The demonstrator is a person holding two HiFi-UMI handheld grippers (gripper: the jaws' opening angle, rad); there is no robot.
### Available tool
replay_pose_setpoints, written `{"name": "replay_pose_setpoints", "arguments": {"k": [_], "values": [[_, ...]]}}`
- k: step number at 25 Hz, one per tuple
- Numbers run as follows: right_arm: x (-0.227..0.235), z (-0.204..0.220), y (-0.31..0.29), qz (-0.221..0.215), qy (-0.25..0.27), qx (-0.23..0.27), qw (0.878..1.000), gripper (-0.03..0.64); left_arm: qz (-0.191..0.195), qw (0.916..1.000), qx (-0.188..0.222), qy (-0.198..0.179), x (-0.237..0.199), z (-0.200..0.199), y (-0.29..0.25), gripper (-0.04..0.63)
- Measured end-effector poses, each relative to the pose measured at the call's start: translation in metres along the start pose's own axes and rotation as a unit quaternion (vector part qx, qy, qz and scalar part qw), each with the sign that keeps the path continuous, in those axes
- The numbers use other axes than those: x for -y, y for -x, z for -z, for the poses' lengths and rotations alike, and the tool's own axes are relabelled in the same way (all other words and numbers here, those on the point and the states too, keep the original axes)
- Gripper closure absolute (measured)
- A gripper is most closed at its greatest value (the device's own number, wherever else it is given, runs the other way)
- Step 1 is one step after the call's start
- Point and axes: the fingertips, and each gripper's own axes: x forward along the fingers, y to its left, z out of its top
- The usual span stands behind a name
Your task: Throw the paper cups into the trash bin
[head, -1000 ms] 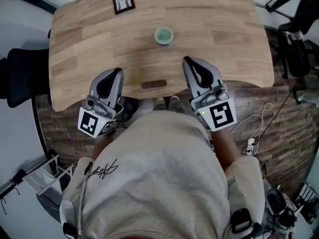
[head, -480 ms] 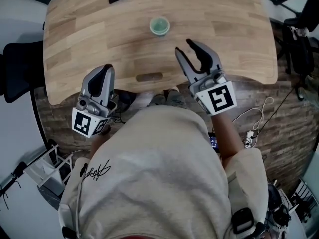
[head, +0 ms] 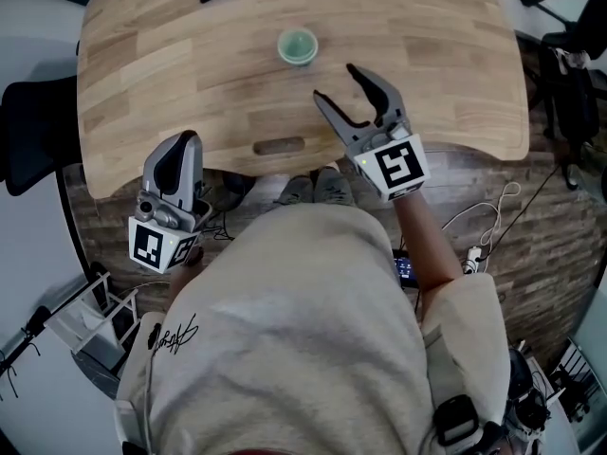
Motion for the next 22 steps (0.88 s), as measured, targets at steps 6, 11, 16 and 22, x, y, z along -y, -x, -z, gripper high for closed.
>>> {"name": "replay_pose_setpoints", "arguments": {"k": [6, 11, 16, 22], "values": [[0.002, 0.023, -0.017, -0.004, 0.007, -0.024, 1.000, 0.360, -0.013, 0.9999, -0.003, -0.006, -0.003, -0.003, 0.010, 0.592], [-0.003, 0.039, -0.028, -0.012, -0.002, -0.043, 0.999, 0.351, -0.029, 0.9995, -0.006, -0.011, -0.007, -0.005, 0.022, 0.592], [-0.003, 0.056, -0.041, -0.011, -0.010, -0.071, 0.997, 0.349, -0.041, 0.9991, -0.006, -0.009, -0.012, -0.006, 0.031, 0.592], [0.005, 0.075, -0.053, 0.002, -0.010, -0.107, 0.994, 0.341, -0.053, 0.9985, -0.010, -0.010, -0.015, -0.006, 0.040, 0.592]]}}
